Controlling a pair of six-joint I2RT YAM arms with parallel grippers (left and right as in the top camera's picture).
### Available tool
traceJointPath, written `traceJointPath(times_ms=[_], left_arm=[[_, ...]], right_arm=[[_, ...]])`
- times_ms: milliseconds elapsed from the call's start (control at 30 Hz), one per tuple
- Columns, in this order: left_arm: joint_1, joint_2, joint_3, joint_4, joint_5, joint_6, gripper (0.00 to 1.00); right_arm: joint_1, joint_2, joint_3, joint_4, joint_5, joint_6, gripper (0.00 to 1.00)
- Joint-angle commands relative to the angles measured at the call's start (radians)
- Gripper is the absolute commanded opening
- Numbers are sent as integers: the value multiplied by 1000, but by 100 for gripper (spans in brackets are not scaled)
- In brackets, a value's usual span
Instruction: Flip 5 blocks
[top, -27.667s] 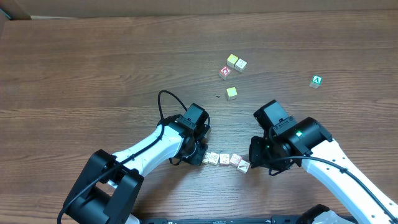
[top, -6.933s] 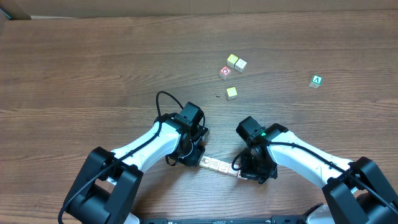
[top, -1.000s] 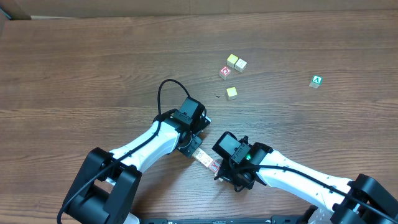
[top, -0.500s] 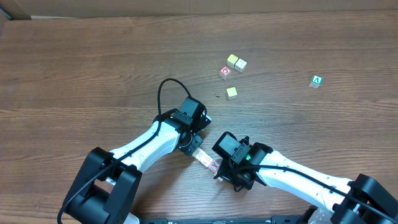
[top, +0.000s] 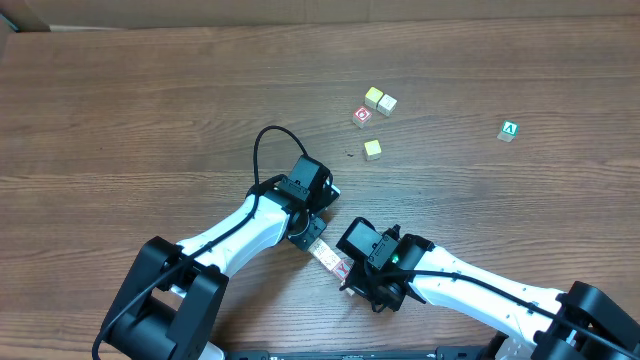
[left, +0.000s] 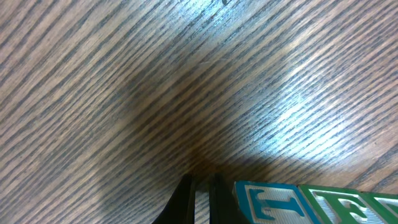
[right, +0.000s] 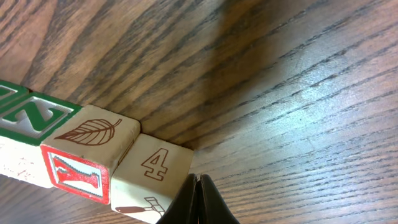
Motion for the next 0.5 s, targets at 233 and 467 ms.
traceJointPath(times_ms=[233,467], left_arm=[[-2,14,-9,15,13,35,4],[-2,14,-8,19,8,42,4]], right_arm=[[6,-19,20,9,-2,48,4],[6,-19,20,8,-5,53,4]])
